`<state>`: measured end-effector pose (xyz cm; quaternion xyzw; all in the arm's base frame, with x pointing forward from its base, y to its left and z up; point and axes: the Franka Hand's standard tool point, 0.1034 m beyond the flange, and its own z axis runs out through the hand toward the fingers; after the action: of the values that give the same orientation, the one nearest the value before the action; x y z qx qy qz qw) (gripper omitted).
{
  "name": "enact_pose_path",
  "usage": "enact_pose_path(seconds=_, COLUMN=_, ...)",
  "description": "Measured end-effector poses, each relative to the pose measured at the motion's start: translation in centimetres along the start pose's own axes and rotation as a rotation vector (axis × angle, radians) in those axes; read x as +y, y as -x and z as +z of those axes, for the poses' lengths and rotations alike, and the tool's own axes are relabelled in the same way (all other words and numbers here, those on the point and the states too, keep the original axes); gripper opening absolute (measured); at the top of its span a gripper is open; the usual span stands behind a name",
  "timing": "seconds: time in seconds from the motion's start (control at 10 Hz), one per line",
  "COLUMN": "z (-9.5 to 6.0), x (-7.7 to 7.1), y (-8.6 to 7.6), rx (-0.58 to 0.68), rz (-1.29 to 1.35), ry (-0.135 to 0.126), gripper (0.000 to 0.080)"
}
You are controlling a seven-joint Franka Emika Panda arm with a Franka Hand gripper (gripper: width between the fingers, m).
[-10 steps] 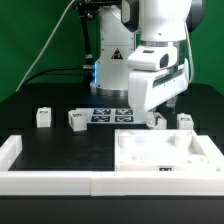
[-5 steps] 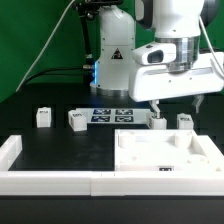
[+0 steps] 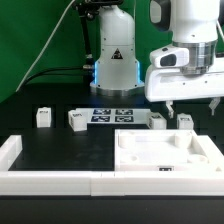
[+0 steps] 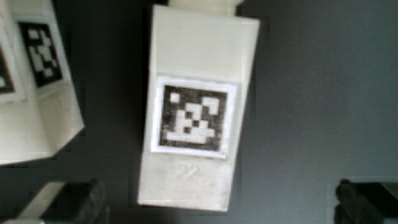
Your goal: Assemble one leg
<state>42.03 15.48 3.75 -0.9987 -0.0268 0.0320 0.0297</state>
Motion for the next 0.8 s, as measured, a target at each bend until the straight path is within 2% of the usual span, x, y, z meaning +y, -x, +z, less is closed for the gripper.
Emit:
enact_pose_path(seconds=0.1, z=-0.1, x=-0.1, y=-0.1, rx=0.007, rz=-0.001, ry=-0.001, gripper=0.0649)
enact_pose_path(seconds=0.2, z=0.1, x=0.3, y=0.5, rx=-0.060, rz=-0.017, ry=0.009, gripper=0.0649)
enact_pose_path(seconds=0.3, z=-0.1, x=1.2, y=0.8, rx=-0.200, rz=-0.016, ry=0.014, gripper=0.0649)
enact_pose_path(seconds=0.5, z=-0.1, x=1.2, y=0.8, rx=-0.410, rz=0.007, ry=0.028, gripper=0.0649)
enact_pose_path(seconds=0.6, z=0.1, x=1.4, y=0.6, rx=-0.465, rz=0.009, ry=0.029, gripper=0.0649)
enact_pose_path(seconds=0.8, z=0.0, x=1.7, y=1.4, rx=-0.687, rz=0.013, ry=0.040, gripper=0.0649)
